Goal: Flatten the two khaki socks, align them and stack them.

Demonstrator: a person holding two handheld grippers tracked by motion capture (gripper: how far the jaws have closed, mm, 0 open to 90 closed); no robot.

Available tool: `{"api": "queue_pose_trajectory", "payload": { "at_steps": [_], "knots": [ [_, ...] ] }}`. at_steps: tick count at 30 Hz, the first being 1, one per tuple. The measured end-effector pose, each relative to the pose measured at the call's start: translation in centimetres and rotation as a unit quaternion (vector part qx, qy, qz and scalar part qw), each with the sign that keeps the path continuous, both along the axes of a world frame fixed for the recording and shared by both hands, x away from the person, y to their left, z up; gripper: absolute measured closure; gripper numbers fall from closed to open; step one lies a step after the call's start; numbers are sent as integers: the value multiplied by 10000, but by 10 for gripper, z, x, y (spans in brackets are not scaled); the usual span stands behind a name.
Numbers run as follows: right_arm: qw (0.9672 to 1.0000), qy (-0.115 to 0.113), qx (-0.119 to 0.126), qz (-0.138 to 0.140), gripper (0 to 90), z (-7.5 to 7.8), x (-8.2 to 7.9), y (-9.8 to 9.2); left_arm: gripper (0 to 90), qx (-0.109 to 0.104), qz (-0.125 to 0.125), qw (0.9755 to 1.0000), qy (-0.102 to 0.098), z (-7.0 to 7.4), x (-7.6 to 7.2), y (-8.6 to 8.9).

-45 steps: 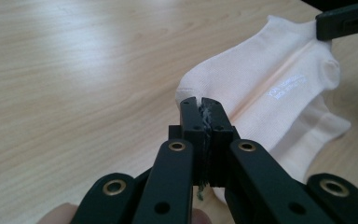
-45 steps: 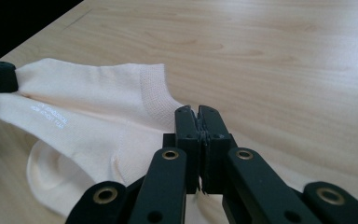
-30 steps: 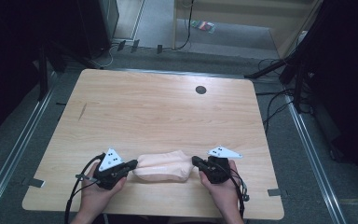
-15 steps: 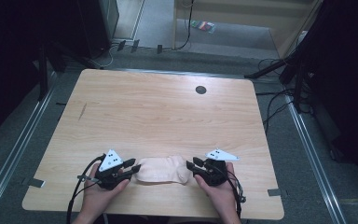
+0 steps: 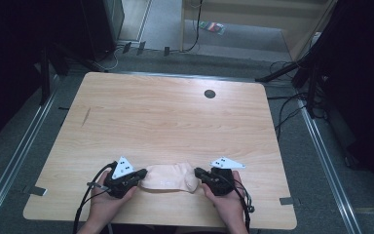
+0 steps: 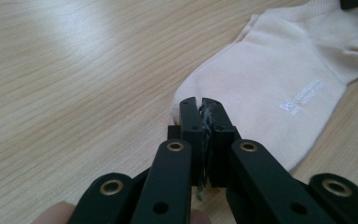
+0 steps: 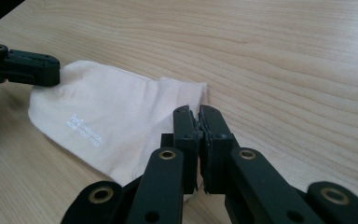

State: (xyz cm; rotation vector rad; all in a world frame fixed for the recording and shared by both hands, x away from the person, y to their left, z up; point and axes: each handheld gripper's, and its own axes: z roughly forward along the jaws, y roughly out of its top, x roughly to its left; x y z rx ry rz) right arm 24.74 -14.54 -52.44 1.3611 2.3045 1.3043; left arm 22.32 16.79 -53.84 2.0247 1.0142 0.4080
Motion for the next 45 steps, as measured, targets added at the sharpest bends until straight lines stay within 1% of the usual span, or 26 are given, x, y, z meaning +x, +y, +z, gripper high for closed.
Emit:
{"api": "queue_pose_trajectory", "payload": {
  "at_steps": [3,5,6,8,10,11,15,17,21,27,29,31,32,36,41,42,43,45],
  "knots": [
    [9999,-146,50,61,871,5,-2,2,900,9,-30,9999,-96,4,-3,1],
    [9994,-303,96,111,871,9,-4,3,900,-41,3,9999,-156,6,-4,2],
    [9992,-367,120,132,871,10,-5,3,900,-23,28,9998,-200,6,-5,2],
    [9988,-447,121,127,871,12,-5,4,900,-41,52,9997,-226,7,-5,4],
    [9988,-462,112,99,871,11,-3,4,900,-55,109,9996,-242,7,-5,5],
    [9988,-482,82,73,871,9,-1,5,900,-65,104,9997,-212,6,-4,5],
    [9990,-437,45,6,871,5,5,6,899,-2,51,9999,-125,3,-3,3],
    [9991,-430,27,-12,871,4,6,5,899,38,39,9999,-130,3,-3,2],
    [9993,-366,9,-63,871,1,8,3,899,19,38,9999,-101,1,-2,2],
    [9997,-235,-27,-91,869,-5,11,3,898,54,14,10000,-50,-1,-1,1],
    [9997,-233,-57,-85,869,-6,12,3,898,39,-1,10000,-36,-3,0,1],
    [9996,-236,-98,-87,868,-8,12,4,897,74,11,10000,-34,-4,0,1],
    [9996,-229,-116,-93,868,-8,12,4,897,78,-7,10000,-2,-4,0,1],
    [9996,-169,-196,-109,867,-12,14,5,896,138,-25,9999,-18,-6,1,0],
    [9995,-109,-274,-82,867,-15,14,5,893,136,-27,9999,-19,-7,1,0],
    [9996,-94,-273,-71,857,-15,14,5,891,140,-10,9999,-23,-7,1,0],
    [9997,-61,-245,-64,829,-15,14,5,888,116,-17,9999,-18,-7,1,0],
    [9998,-105,-132,-112,710,-14,13,4,868,39,-17,10000,-27,-7,1,1]
  ]
}}
